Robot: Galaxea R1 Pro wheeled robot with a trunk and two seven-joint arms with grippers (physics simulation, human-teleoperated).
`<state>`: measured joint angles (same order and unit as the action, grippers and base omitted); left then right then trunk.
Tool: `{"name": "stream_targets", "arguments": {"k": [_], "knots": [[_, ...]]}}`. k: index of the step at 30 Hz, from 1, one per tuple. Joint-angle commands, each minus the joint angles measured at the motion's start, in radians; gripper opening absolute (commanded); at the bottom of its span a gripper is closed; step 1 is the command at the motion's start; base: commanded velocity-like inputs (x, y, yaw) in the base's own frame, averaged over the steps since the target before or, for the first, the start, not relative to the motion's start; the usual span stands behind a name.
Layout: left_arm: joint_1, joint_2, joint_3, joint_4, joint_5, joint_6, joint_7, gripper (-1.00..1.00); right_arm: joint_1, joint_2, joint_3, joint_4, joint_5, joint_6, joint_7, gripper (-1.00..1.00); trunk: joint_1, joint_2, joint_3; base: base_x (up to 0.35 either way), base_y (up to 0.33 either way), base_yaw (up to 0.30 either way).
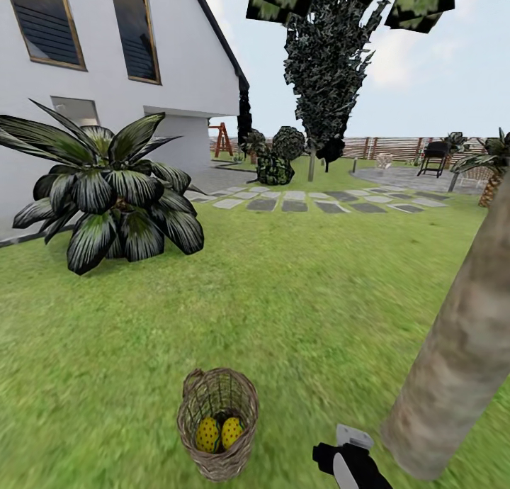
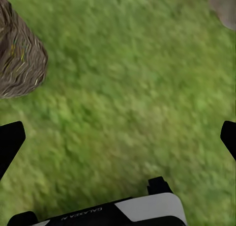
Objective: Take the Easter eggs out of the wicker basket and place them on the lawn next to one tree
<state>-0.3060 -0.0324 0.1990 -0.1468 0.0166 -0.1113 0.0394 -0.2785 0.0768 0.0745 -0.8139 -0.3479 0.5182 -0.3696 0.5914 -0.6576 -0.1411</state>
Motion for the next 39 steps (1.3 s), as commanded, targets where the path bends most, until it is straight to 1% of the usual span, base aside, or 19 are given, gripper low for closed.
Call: {"name": "stream_targets", "arguments": {"k": [1,8,11,12,13,14,17,18,19,20,21,22,26,27,30,31,35,37,39], "knots": [[-0.001,-0.001,0.002,0.000,0.002,-0.003,0.003,1.00,-0.001,-0.001,0.003,-0.001,-0.010,0.002,-0.010,1.00,0.000,-0.001,-0.002,0.099,0.011,0.000],[-0.001,-0.002,0.001,-0.003,-0.004,0.012,0.003,1.00,-0.001,-0.003,0.002,0.001,-0.010,0.002,-0.011,1.00,0.000,-0.001,-0.002,0.212,0.004,0.000],[-0.002,-0.001,-0.001,-0.005,-0.007,0.035,0.014,1.00,0.000,-0.003,0.002,0.001,-0.009,0.002,-0.011,1.00,0.000,-0.001,-0.002,0.182,0.001,0.000],[-0.002,-0.001,-0.001,-0.007,-0.007,0.049,0.018,1.00,0.000,-0.003,0.002,0.001,-0.009,0.002,-0.011,1.00,0.000,-0.001,-0.002,0.116,0.001,0.000],[-0.002,-0.001,-0.002,-0.020,-0.007,0.086,0.025,1.00,0.000,-0.007,0.003,0.001,-0.009,0.002,-0.011,1.00,0.000,-0.001,-0.002,0.074,0.000,0.000],[-0.002,0.000,-0.002,-0.032,-0.007,0.107,0.027,1.00,0.000,-0.010,0.003,0.001,-0.009,0.002,-0.011,1.00,0.000,-0.001,-0.002,0.059,0.000,0.000],[-0.002,0.002,-0.002,-0.117,-0.007,0.182,0.032,1.00,0.000,-0.017,0.003,0.001,-0.009,0.002,-0.011,1.00,0.000,-0.001,-0.002,0.039,0.000,0.000],[-0.002,0.007,-0.002,-0.212,-0.006,0.253,0.034,1.00,0.000,-0.020,0.002,0.002,-0.010,0.002,-0.011,1.00,0.000,-0.001,-0.002,0.019,0.000,0.000],[-0.001,0.012,-0.001,-0.271,-0.005,0.298,0.035,1.00,0.000,-0.021,0.002,0.002,-0.010,0.002,-0.011,1.00,0.000,-0.001,-0.002,0.016,0.000,0.000],[0.001,0.029,0.000,-0.404,-0.006,0.394,0.036,1.00,0.000,-0.023,0.002,0.002,-0.010,0.002,-0.011,1.00,0.000,-0.001,-0.002,0.010,0.000,0.000],[0.002,0.039,0.001,-0.473,-0.005,0.444,0.036,1.00,0.000,-0.024,0.002,0.002,-0.010,0.002,-0.011,1.00,0.000,-0.001,-0.002,0.008,0.000,0.000],[0.016,0.058,0.001,-0.611,-0.003,0.543,0.036,1.00,0.000,-0.025,0.002,0.002,-0.010,0.002,-0.010,1.00,0.000,-0.001,-0.002,0.005,0.000,0.000],[0.050,0.079,0.002,-0.861,-0.001,0.748,0.034,1.00,0.000,-0.026,0.002,0.002,-0.010,0.002,-0.010,1.00,0.000,-0.001,-0.002,0.003,0.000,0.000],[0.059,0.084,0.002,-0.964,0.000,0.848,0.033,1.00,0.000,-0.026,0.002,0.002,-0.010,0.002,-0.011,1.00,0.000,-0.001,-0.002,0.001,0.000,0.000],[0.066,0.086,0.001,-1.070,-0.003,0.973,0.033,1.00,0.000,-0.026,0.002,0.002,-0.010,0.002,-0.011,1.00,0.000,-0.001,-0.002,0.012,0.000,0.000],[0.067,0.086,0.000,-1.108,-0.005,1.032,0.033,1.00,0.000,-0.026,0.002,0.002,-0.010,0.002,-0.010,1.00,0.000,-0.001,-0.002,0.103,0.000,0.000],[0.051,0.085,-0.002,-1.134,-0.007,1.096,0.033,1.00,-0.001,-0.026,0.002,0.002,-0.010,0.002,-0.010,1.00,0.000,-0.001,-0.002,0.194,0.000,0.000],[0.025,0.082,-0.005,-1.127,-0.008,1.122,0.032,1.00,0.000,-0.026,0.002,0.002,-0.010,0.002,-0.010,1.00,0.000,-0.001,-0.002,0.265,0.000,-0.004],[0.010,0.078,-0.011,-1.113,-0.009,1.134,0.031,1.00,0.000,-0.026,0.002,0.002,-0.010,0.002,-0.010,1.00,0.000,-0.001,-0.001,0.270,0.000,-0.047]]}}
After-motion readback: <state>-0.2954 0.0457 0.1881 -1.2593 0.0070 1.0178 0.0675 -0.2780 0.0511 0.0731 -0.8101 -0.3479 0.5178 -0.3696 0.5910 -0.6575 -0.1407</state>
